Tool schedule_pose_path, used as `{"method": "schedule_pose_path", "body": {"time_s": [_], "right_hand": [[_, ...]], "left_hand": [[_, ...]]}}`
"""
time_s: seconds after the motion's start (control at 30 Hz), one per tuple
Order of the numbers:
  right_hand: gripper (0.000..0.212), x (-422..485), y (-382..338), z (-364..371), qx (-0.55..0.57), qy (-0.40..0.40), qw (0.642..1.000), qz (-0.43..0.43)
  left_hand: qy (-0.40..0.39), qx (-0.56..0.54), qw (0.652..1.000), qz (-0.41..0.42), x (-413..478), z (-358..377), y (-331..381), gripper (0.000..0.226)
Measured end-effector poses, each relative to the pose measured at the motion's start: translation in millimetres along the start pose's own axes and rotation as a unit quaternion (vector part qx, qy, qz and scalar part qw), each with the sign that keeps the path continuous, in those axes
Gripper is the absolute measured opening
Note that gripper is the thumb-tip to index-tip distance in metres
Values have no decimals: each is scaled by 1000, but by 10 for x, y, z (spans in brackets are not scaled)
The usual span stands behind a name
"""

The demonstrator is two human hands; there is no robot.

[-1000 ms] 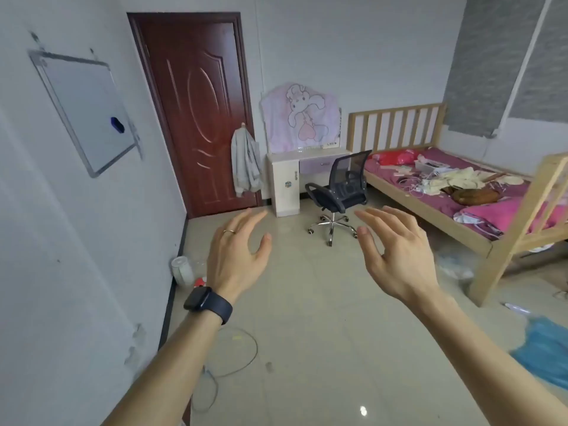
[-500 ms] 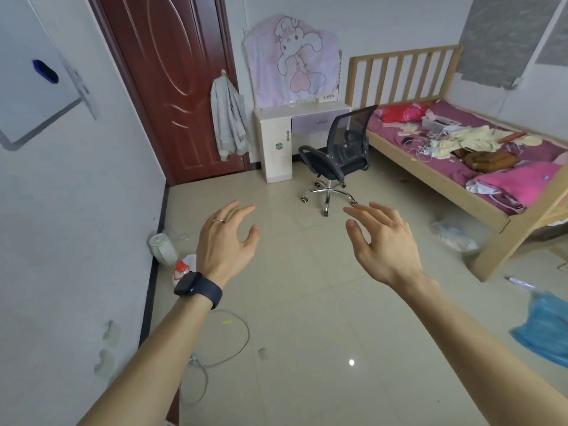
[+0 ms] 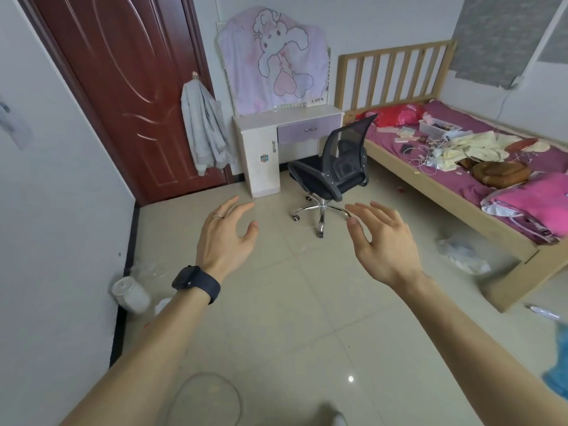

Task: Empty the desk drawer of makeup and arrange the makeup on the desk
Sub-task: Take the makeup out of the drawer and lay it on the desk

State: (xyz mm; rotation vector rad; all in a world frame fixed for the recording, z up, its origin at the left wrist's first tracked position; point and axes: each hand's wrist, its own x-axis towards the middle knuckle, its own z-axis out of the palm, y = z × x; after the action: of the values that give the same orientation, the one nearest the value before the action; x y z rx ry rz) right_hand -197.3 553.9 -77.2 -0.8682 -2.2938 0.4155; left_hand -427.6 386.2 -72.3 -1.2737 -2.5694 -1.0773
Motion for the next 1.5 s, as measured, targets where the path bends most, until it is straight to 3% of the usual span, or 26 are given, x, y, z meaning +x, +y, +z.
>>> {"method": "schedule_pose_path", "body": {"time_s": [0.33, 0.6, 0.73, 1.1, 1.33, 1.5], "right_hand": [[35, 2537, 615, 1194, 13, -3, 1000, -21], [39, 4338, 746, 2097, 32, -7, 999, -38], [31, 5230, 710, 2690, 31, 3, 998, -46], [33, 7281, 724, 3947, 19, 8, 999, 33], [32, 8374, 1194, 4688, 12, 23, 998, 62], [35, 9294, 1698, 5195, 29, 5, 996, 86]], "left_hand": [[3, -12, 1000, -7, 2404, 910, -539, 38], [21, -32, 999, -26, 4277, 1256, -1212, 42], [24, -9, 999, -19, 5281, 1418, -1680, 43], [-13, 14, 999, 31, 7957, 1841, -2624, 47], [-58, 0, 997, 47, 9358, 2522, -2981, 49], [-79, -4, 997, 14, 10263, 3177, -3156, 50]]}}
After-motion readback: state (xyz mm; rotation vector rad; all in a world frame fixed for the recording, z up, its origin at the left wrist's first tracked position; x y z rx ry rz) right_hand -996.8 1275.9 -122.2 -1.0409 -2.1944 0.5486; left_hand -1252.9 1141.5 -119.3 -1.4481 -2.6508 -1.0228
